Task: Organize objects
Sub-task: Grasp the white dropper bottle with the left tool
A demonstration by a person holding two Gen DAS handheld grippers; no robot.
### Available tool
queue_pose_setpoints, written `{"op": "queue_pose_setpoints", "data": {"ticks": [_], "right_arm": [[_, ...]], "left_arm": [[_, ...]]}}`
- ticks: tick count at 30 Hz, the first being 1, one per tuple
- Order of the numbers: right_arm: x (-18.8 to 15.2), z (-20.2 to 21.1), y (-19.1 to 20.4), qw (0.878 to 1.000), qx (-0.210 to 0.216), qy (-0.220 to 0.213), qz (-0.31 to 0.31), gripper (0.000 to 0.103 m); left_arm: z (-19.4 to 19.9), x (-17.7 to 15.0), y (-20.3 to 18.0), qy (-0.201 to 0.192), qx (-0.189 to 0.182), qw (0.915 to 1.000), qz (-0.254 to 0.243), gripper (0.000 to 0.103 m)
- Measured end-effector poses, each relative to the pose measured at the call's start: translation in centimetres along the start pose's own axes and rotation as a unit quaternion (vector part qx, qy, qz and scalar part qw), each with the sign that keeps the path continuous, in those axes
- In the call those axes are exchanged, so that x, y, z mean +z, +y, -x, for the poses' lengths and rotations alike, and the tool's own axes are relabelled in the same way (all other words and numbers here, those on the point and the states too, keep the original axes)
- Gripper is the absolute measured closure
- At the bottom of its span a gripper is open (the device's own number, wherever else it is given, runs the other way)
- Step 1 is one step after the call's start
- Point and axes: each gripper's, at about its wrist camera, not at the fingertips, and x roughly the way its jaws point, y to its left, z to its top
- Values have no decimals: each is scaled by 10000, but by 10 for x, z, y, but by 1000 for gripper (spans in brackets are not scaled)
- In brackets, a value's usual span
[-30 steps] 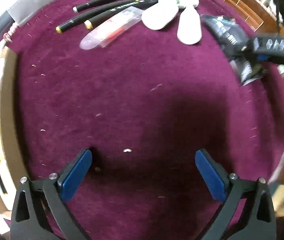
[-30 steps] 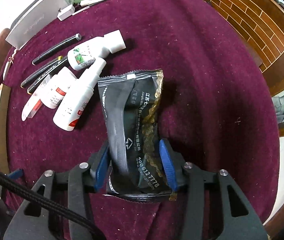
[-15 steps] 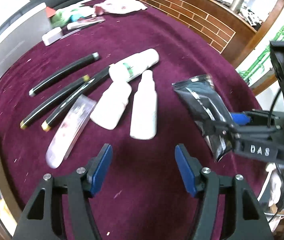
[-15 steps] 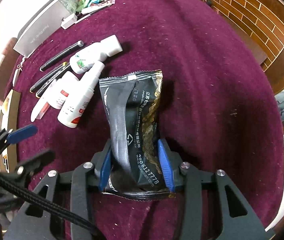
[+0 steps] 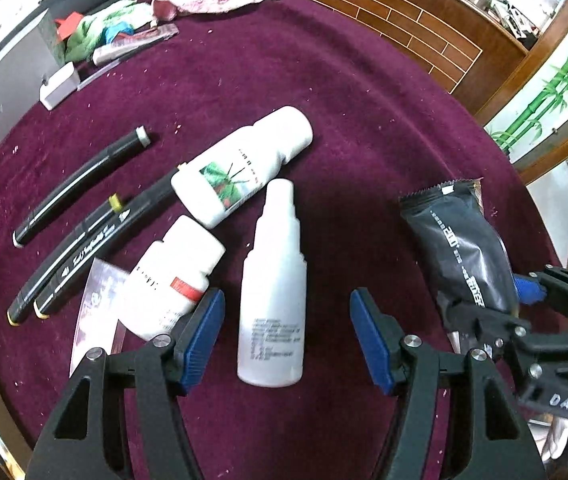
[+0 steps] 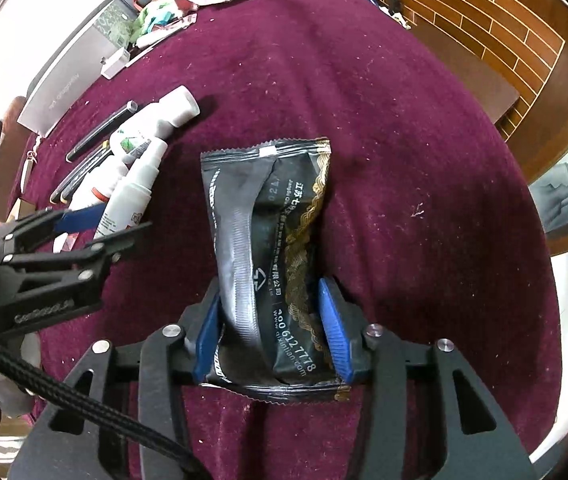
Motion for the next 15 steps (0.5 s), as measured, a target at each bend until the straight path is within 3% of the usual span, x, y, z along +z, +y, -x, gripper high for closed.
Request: {"op": "queue_pose_setpoints", "data": {"ticks": [6,8,9,12,15], "right_arm": [[0,1,-3,10000,25,-6,17,51],[0,0,0,10000,3,-4,65,46],[1,-1,3,10000,-22,-2,96,42],[1,-5,12,9996,-145,31,256,36],[2,-5,13,9994,-239,71,237,36]], "left_arm": [[-4,-2,-15,-164,443,9985,-274,46],[-1,-2,-13,-186,433,9987,-183,61],[1,-3,-13,-188,438,9987,-152,78],[6,-9,-6,-104,240,9996,63,78],[12,-21,4,-115,-14,9995,286,78]]}}
